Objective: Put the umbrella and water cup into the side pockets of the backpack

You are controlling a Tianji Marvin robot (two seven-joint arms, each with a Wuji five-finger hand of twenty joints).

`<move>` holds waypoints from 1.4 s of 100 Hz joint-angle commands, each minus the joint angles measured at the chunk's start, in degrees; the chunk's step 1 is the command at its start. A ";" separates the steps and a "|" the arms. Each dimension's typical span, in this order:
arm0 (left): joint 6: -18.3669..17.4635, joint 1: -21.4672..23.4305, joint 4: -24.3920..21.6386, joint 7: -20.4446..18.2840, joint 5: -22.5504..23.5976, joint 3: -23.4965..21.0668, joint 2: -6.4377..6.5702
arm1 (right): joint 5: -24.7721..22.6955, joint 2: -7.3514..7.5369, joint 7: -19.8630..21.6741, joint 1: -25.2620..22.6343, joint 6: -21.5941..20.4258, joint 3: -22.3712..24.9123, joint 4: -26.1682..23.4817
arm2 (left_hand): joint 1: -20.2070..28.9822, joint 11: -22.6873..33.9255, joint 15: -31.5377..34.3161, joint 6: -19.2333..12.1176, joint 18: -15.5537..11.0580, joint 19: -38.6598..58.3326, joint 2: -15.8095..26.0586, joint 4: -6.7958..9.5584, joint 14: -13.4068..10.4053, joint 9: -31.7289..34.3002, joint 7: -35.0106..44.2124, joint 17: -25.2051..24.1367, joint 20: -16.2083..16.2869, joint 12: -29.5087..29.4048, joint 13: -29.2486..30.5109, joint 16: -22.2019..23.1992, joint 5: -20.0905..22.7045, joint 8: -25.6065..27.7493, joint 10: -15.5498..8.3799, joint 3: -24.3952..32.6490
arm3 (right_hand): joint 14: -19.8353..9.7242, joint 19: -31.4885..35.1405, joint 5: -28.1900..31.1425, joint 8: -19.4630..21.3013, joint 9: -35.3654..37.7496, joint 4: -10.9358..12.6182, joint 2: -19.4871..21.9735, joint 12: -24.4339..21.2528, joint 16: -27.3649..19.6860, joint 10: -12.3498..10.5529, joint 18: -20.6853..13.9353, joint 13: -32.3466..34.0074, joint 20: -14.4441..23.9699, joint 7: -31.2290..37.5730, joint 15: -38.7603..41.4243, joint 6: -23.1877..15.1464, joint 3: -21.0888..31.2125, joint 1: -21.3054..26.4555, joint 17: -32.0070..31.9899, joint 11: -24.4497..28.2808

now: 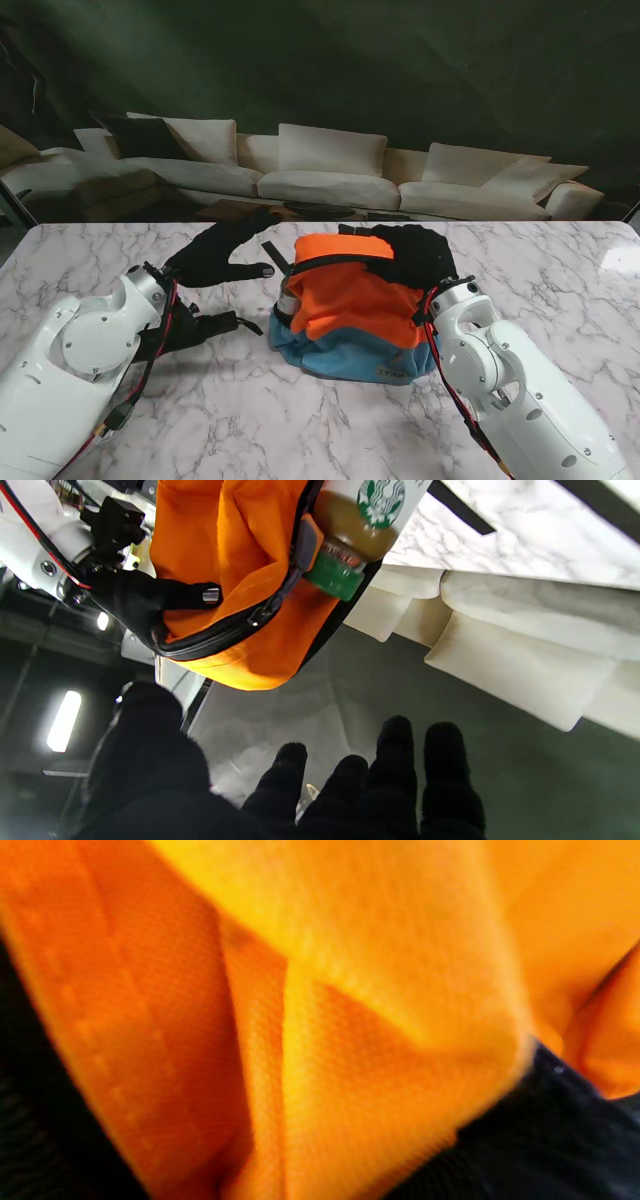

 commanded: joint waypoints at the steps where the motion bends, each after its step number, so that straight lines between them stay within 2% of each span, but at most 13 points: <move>1: -0.69 -2.07 -0.86 1.84 4.35 0.90 0.29 | -0.07 -0.27 -0.01 0.38 0.67 -0.42 1.27 | -3.88 -1.44 -1.92 1.67 0.65 -2.16 -0.64 0.85 1.42 -4.66 -2.22 -0.67 -1.35 -2.03 -2.50 -1.07 -5.02 -1.49 1.51 -0.98 | -1.21 1.56 2.55 -0.60 1.34 2.08 5.83 -0.16 0.67 -2.19 0.03 3.52 0.37 1.29 1.20 -6.56 5.10 5.55 -0.18 0.27; 22: -0.33 -7.07 -1.18 0.07 4.23 5.75 0.45 | -0.23 -0.31 -0.13 1.58 1.38 -1.36 2.53 | -9.06 -2.29 -2.33 -0.98 -1.02 -4.73 -6.33 0.61 1.70 -9.78 -2.91 -0.72 -1.97 -5.60 -3.96 -2.07 -7.37 -3.80 0.36 -0.17 | -1.11 1.39 1.94 -1.67 1.02 1.94 6.88 -0.33 0.65 -2.19 0.19 3.52 0.32 1.47 1.01 -6.25 4.17 6.11 -0.30 0.00; 27: 0.50 -8.58 -0.95 -1.19 3.92 7.26 0.58 | -0.24 -0.29 -0.05 1.74 1.35 -1.58 2.65 | -9.21 -2.23 -2.64 -0.61 -1.14 -6.07 -7.44 0.64 1.47 -9.91 -4.07 -0.45 -2.03 -7.73 -4.04 -2.75 -6.86 -13.04 -0.09 0.11 | -1.19 1.39 1.89 -1.76 1.01 1.97 6.97 -0.33 0.63 -2.20 0.19 3.52 0.32 1.57 0.97 -6.31 3.98 6.19 -0.30 0.02; 35: 2.72 -10.94 -0.70 -3.66 3.43 9.66 0.84 | -0.38 -0.27 -0.02 1.84 1.25 -1.80 2.71 | -9.21 -2.24 -2.96 0.31 -1.53 -6.77 -9.31 0.57 1.78 -9.93 -4.35 -0.41 -2.22 -7.88 -4.49 -3.22 -6.99 -18.62 -0.04 0.18 | -1.26 1.38 1.84 -1.87 0.98 2.01 7.02 -0.35 0.63 -2.28 0.20 3.53 0.32 1.66 0.94 -6.34 3.80 6.24 -0.30 0.02; 66: 7.21 -18.38 4.08 -4.64 5.45 17.32 0.47 | -0.47 -0.26 -0.36 1.01 0.04 -1.60 1.78 | -6.03 -2.23 -1.98 2.90 -2.81 -6.78 -13.55 0.35 1.22 -9.96 -3.05 1.43 -2.54 -7.86 -3.12 -3.15 -6.67 -17.55 0.59 0.39 | -1.45 1.38 2.02 -2.09 1.12 2.17 6.61 -0.35 0.74 -2.50 0.20 3.57 0.33 2.06 1.09 -6.62 3.59 6.41 -0.30 0.18; 89: 9.72 -21.72 6.78 -6.93 4.52 21.57 0.50 | -0.41 -0.28 -0.57 0.39 -0.54 -1.59 0.96 | -0.69 -0.89 0.18 7.60 -3.90 -0.98 -15.67 1.22 0.35 -2.41 -1.51 4.50 -3.06 -3.94 1.62 -1.81 -6.72 -4.19 2.01 1.38 | -1.51 1.38 1.97 -2.22 1.13 2.23 6.60 -0.38 0.77 -2.48 0.20 3.57 0.33 2.23 1.13 -6.60 3.66 6.43 -0.30 0.20; 100: 10.56 -22.50 7.83 -6.48 5.33 23.11 0.32 | -0.31 -0.24 -0.46 0.07 -1.21 -1.57 0.66 | 13.00 -0.55 0.48 7.20 -5.71 1.59 -11.48 2.35 -1.60 2.78 0.80 7.66 -5.90 -3.94 4.61 -3.97 -5.15 1.85 0.95 4.59 | -1.60 1.25 2.24 -2.70 1.64 2.15 6.22 -0.61 0.76 -3.16 -0.13 3.56 0.27 2.01 1.06 -7.47 3.57 5.83 -0.26 -0.11; 106: 11.76 -22.79 7.99 -7.02 4.98 23.64 0.34 | 0.44 -0.23 -0.07 -0.30 -2.14 -1.38 0.38 | 20.83 0.47 1.82 5.07 -6.76 4.50 -8.01 3.07 -3.03 6.34 2.31 9.99 -7.38 -3.13 7.63 -4.31 -1.81 2.84 -0.67 5.50 | -1.39 1.24 2.47 -4.25 2.47 2.10 5.74 -1.24 0.63 -3.47 -0.22 3.54 0.25 1.38 0.64 -7.14 3.64 4.45 -0.24 -1.28; 115: 13.41 -22.68 8.26 -6.51 5.22 24.06 0.11 | 2.05 -0.23 0.81 -1.22 -3.52 -0.93 -0.36 | 29.28 8.03 4.95 -3.09 -8.46 11.48 -3.50 3.51 -5.75 16.45 8.39 15.33 -6.83 0.73 15.52 -3.21 7.03 6.47 -6.64 7.69 | -0.42 -0.15 1.74 -6.26 1.79 2.38 5.22 -1.65 -0.34 -2.95 0.87 3.35 -0.17 0.85 -2.09 -5.85 1.98 0.62 -1.33 -2.56; 123: 13.03 -22.50 9.07 -3.60 6.81 24.24 -0.36 | 2.11 -0.05 1.43 -2.21 -4.99 -0.35 -1.08 | 31.91 15.55 8.40 -10.01 -8.86 17.95 -3.35 2.92 -6.65 25.51 18.93 19.59 -5.81 6.12 22.10 -0.82 14.87 16.33 -9.17 13.42 | 0.78 -3.37 -1.20 -6.94 -2.20 2.94 5.19 -1.79 -2.99 -2.19 2.04 2.87 -0.64 -0.18 -10.40 -4.40 -0.11 -3.79 -5.18 -4.35; 127: 13.03 -22.34 9.32 -2.27 7.26 24.24 -0.59 | 2.02 0.10 1.90 -2.78 -6.01 0.07 -1.52 | 32.00 17.60 10.35 -11.27 -8.65 20.75 -3.69 1.28 -6.63 29.28 23.07 20.91 -4.92 9.83 24.64 0.73 18.02 20.03 -10.02 17.25 | 0.93 -5.35 -1.90 -5.74 -4.63 3.24 5.54 -1.88 -2.32 -2.03 2.49 1.10 -0.38 -2.62 -14.65 -3.62 -0.82 -5.91 -7.42 -5.36; 133: 12.95 -22.21 9.78 -0.34 7.46 24.26 -1.04 | 2.33 0.30 2.70 -3.62 -8.43 0.85 -2.11 | 31.98 19.70 13.29 -11.41 -7.95 22.62 -2.36 0.38 -6.14 32.33 30.02 21.50 -4.11 14.39 26.53 3.48 21.93 22.48 -11.01 22.41 | 1.07 -9.04 -2.85 -3.41 -9.29 3.94 5.54 -2.58 -2.18 -2.01 3.25 -3.45 -0.40 -7.28 -21.07 -2.94 -0.76 -8.84 -11.52 -7.59; 140: 13.84 -22.06 9.68 0.05 6.52 24.15 -1.28 | 2.61 0.73 4.41 -4.78 -12.97 2.50 -2.99 | 32.00 20.54 14.17 -11.44 -6.70 22.27 -0.84 0.40 -5.03 31.98 34.44 20.16 -4.06 15.97 25.89 5.19 24.55 22.75 -10.81 24.39 | 0.46 -13.96 -5.13 -0.25 -15.99 6.47 5.49 -3.98 -3.19 -2.35 3.86 -10.40 -0.31 -13.55 -29.29 -2.39 0.95 -11.94 -16.90 -11.19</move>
